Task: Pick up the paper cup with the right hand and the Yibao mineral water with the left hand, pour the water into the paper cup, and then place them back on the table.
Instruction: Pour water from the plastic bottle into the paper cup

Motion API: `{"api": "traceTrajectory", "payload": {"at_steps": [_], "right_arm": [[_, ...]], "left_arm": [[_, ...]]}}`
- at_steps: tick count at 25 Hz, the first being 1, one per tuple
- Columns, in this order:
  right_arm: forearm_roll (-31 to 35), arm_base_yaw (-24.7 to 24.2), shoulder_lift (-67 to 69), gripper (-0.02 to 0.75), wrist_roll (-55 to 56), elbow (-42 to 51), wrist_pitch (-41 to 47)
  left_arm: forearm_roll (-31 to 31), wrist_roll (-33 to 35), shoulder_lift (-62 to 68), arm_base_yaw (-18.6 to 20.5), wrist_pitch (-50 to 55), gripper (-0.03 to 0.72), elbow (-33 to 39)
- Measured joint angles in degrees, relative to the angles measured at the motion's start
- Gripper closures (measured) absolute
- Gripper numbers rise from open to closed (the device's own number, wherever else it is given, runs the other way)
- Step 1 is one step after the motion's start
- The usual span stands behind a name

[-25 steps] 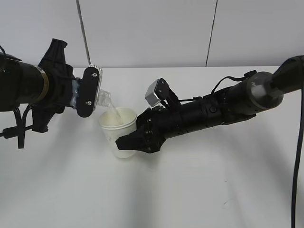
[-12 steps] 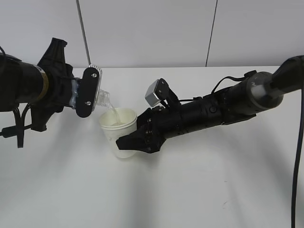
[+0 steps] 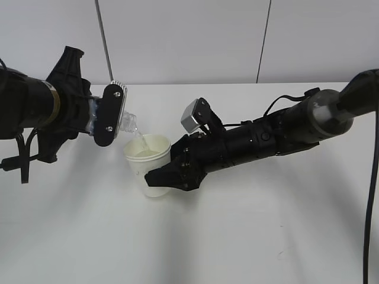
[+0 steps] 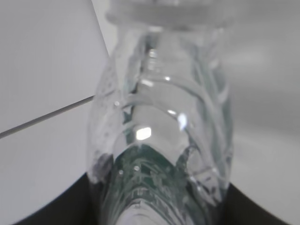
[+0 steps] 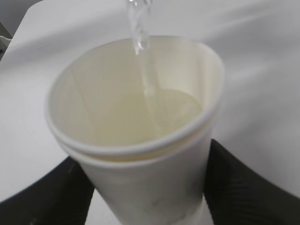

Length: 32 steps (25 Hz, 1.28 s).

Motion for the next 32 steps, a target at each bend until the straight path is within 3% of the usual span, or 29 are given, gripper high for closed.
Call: {"api": "traceTrajectory", "payload": {"at_steps": [19,23,32], "right_arm": [[0.0,0.0,0.0,0.212,0.0,0.0,0.2],[0.0,0.0,0.3,0.213,0.0,0.0,0.3],[0.0,0.0,0.3,0.214,0.0,0.0,0.4]], "left_arm": [[0.1,-0.3,0.0,0.0,0.2,0.365,0.0],[-0.3,-4.5,0.0,0.0,0.2,0.365,0.0],[-7.3,-8.4,0.0,0.0,-2.5,0.365,-0.1]]}}
